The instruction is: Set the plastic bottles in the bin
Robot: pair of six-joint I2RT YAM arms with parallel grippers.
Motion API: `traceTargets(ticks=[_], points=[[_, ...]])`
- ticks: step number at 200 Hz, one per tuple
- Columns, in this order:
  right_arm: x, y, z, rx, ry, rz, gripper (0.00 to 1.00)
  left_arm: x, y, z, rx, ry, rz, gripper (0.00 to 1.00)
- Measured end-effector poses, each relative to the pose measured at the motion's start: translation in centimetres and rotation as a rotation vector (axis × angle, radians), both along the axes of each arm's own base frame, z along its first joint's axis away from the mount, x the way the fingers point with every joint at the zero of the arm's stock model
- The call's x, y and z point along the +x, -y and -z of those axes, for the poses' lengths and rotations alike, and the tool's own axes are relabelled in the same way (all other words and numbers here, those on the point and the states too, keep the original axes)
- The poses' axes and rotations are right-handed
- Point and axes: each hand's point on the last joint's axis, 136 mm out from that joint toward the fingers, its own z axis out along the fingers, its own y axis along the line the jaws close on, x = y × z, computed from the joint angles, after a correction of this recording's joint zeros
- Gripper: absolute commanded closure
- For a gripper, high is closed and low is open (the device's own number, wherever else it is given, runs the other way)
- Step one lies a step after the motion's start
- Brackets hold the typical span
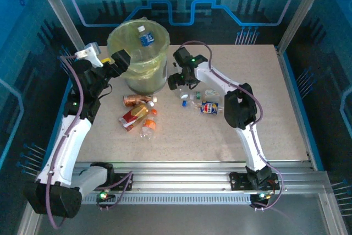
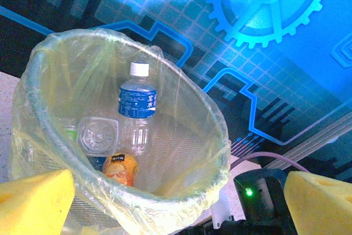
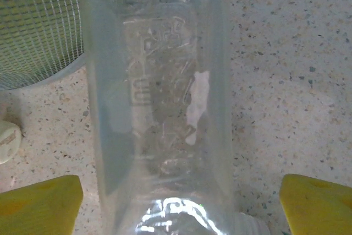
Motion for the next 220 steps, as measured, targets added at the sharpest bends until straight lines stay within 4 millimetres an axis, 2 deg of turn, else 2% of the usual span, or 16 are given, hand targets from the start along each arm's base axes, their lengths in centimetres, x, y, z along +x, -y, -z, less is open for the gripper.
traceTargets(ticks=[37, 81, 127, 158, 184, 220], points=[[0.4, -0.7, 1.1, 0.010, -0.016, -0.020, 0.18, 0.0, 0.0, 0.3, -0.009, -0.008, -0.001, 0.01], [0.2, -1.0, 2.5, 0.025, -0.053, -0.035, 0.35, 0.1, 0.0, 0.7, -0.016, -0.021, -0.002, 0.01], [0.5, -1.2, 2.2, 0.038, -0.048, -0.033, 0.56, 0.1, 0.0, 0.7, -0.016, -0.021, -0.002, 0.01], [0.7, -1.0, 2.0, 0.042, -0.045, -0.026, 0.61, 0.0, 0.1, 0.7, -0.017, -0.021, 0.006, 0.01], [0.1, -0.6, 0.4, 0.048, -0.029, -0.021, 0.63, 0.0, 0.3, 0.7, -0.018, -0.021, 0.014, 0.01], [-0.4, 0.7, -5.5, 0.098, 0.064, 0.011, 0.66, -0.1, 0.7, 0.7, -0.026, -0.022, 0.040, 0.01]])
